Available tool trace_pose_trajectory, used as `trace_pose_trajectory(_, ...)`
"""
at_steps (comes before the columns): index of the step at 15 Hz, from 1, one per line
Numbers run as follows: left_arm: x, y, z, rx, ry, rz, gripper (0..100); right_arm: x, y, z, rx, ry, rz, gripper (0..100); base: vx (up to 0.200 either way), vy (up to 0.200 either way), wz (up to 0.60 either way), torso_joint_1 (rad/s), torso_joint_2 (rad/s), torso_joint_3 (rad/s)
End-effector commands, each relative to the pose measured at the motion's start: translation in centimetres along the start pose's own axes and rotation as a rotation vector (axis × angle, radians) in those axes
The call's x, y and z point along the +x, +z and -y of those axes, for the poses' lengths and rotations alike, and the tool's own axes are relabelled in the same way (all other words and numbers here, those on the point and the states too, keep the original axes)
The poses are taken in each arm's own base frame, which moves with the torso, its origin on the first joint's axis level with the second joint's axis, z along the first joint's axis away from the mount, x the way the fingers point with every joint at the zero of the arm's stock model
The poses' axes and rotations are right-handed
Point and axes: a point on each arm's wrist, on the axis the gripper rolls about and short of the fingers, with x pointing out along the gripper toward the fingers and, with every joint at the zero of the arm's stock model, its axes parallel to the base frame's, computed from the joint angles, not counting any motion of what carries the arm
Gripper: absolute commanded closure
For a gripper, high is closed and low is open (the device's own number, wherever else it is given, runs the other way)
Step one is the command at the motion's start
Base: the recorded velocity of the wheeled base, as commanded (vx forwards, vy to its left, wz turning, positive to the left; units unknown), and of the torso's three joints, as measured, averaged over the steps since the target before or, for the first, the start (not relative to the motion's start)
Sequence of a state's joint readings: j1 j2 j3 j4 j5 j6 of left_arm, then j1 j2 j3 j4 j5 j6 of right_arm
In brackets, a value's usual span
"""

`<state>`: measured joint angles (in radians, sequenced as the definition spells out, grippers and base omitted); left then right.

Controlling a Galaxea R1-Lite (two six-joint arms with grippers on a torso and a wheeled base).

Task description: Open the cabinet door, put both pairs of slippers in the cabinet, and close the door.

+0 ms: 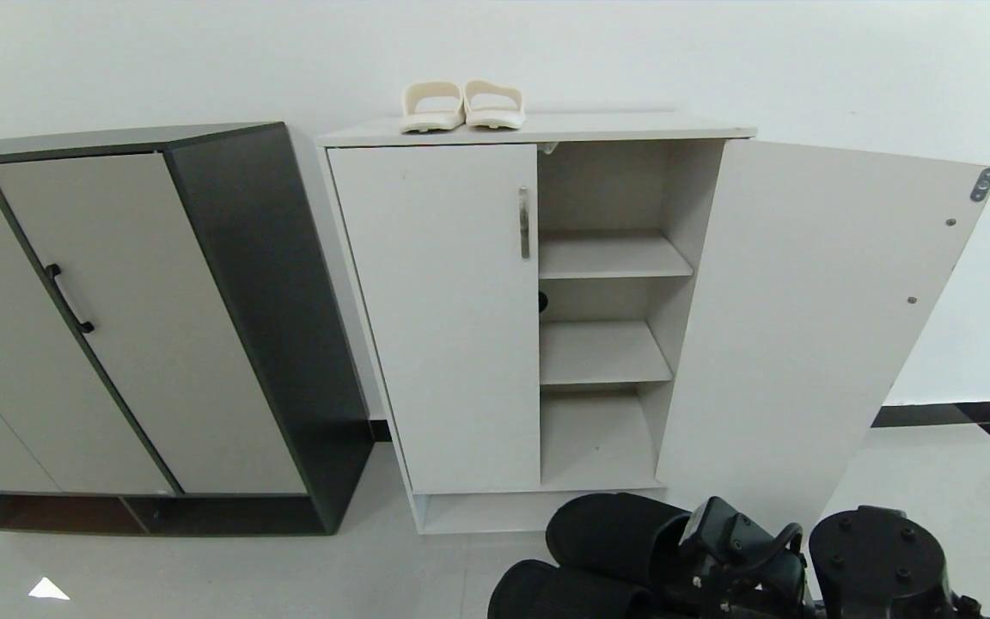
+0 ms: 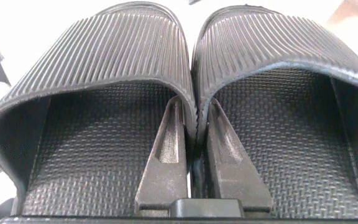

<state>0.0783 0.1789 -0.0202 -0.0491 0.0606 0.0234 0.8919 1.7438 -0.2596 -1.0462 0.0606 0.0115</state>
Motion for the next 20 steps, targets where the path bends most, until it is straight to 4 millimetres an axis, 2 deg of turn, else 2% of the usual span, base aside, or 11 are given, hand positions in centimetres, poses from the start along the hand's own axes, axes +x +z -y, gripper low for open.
trace_pose_trajectory(1, -0.7, -1.3, 0.2, 0.060, -0.161, 0.026, 100, 0.1, 0.0, 0.0, 0.000, 0.002, 0.001, 100, 0.000, 0.000, 0.00, 0.000, 0.00, 0.000)
trace_pose_trajectory(2, -1.0, -1.4, 0.0, 0.062, -0.222, 0.083, 100, 0.1, 0.3, 0.0, 0.005, -0.003, 0.012, 100, 0.000, 0.000, 0.00, 0.000, 0.00, 0.000)
trace_pose_trajectory(3, -1.2, -1.5, 0.1, 0.061, -0.198, 0.103, 100, 0.4, 0.7, 0.1, 0.009, -0.029, 0.024, 100, 0.000, 0.000, 0.00, 0.000, 0.00, 0.000)
trace_pose_trajectory(6, -1.3, -1.5, 0.1, 0.048, -0.195, 0.116, 100, 2.7, 2.3, 0.6, 0.130, -0.197, 0.082, 100, 0.000, 0.000, 0.00, 0.000, 0.00, 0.000)
trace_pose_trajectory(7, -1.2, -1.5, 0.0, 0.025, -0.190, 0.113, 100, 4.1, 3.2, 0.8, 0.167, -0.261, 0.115, 100, 0.000, 0.000, 0.00, 0.000, 0.00, 0.000)
trace_pose_trajectory(9, -1.2, -1.5, 0.0, 0.025, -0.192, 0.113, 100, 6.1, 3.8, 1.2, 0.170, -0.409, 0.114, 100, 0.000, 0.000, 0.00, 0.000, 0.00, 0.000)
trace_pose_trajectory(10, -1.2, -1.5, 0.0, 0.027, -0.192, 0.113, 100, 8.0, 4.9, 1.4, 0.184, -0.535, 0.122, 100, 0.000, 0.000, 0.00, 0.000, 0.00, 0.000)
trace_pose_trajectory(12, -1.2, -1.5, 0.0, 0.025, -0.190, 0.113, 100, 9.1, 5.9, 1.2, 0.244, -0.548, 0.145, 100, 0.000, 0.000, 0.00, 0.000, 0.00, 0.000)
trace_pose_trajectory(14, -1.2, -1.5, 0.0, 0.025, -0.190, 0.113, 100, 9.7, 6.0, 1.5, 0.268, -0.644, 0.121, 100, 0.000, 0.000, 0.00, 0.000, 0.00, 0.000)
trace_pose_trajectory(16, -1.2, -1.5, 0.0, 0.028, -0.192, 0.113, 100, 10.7, 6.8, 1.8, 0.294, -0.700, 0.159, 100, 0.000, -0.200, 0.00, 0.005, 0.00, 0.005)
trace_pose_trajectory(20, -1.2, -1.5, 0.0, 0.027, -0.190, 0.113, 100, 11.6, 5.7, 1.8, 0.281, -0.717, 0.123, 100, 0.000, -0.200, 0.00, -0.001, 0.00, 0.002)
